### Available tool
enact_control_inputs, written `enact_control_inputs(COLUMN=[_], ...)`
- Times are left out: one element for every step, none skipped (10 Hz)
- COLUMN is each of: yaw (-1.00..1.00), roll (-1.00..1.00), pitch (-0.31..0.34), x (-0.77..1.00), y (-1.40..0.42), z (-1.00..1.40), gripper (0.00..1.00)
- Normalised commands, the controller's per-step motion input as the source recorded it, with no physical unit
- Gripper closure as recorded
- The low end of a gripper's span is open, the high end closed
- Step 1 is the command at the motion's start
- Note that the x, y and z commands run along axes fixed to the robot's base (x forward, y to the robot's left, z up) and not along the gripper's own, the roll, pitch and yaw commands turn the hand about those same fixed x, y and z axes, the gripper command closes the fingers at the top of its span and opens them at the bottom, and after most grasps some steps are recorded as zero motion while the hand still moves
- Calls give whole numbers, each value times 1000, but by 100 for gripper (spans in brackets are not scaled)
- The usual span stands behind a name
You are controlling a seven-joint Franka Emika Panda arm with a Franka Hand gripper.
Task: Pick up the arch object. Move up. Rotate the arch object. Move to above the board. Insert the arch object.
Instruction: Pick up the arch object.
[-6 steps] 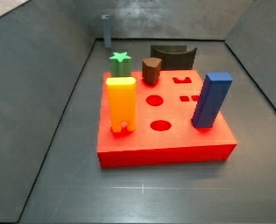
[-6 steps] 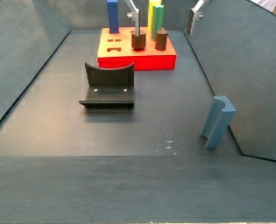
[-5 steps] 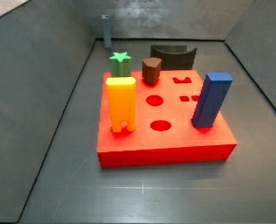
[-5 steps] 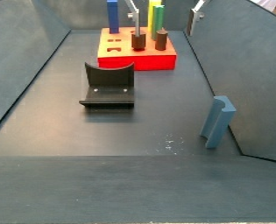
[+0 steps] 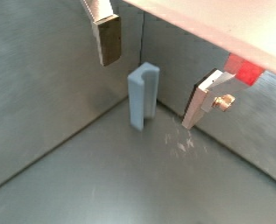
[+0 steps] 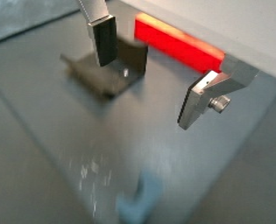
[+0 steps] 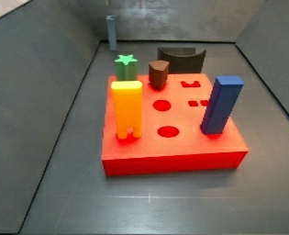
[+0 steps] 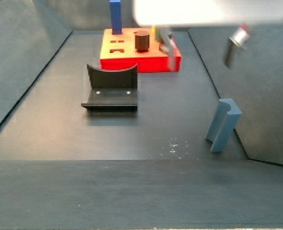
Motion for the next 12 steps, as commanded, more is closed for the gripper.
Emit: enact_control_inputs(yaw=[0,0,0,77,89,71,69,31,3,0,0,0], roll=[-49,-90,-120,-140,-197,-211,-216,-194,-140,-127,-123,-131], pitch=[-61,-90,-97,-59,-33,-47,-46,-66,-60,-39,-27,-26], x=[-866,-791,-623,-149,3,34,34,-37,-209,-114,0,0], y=[849,809,617,197,0,-74,-51,23,154,149,63,17], z=[-423,-331,-266,-214,-289,-314,-354,-457,-506,-489,-466,-386], gripper=[0,0,0,0,0,0,0,0,0,0,0,0])
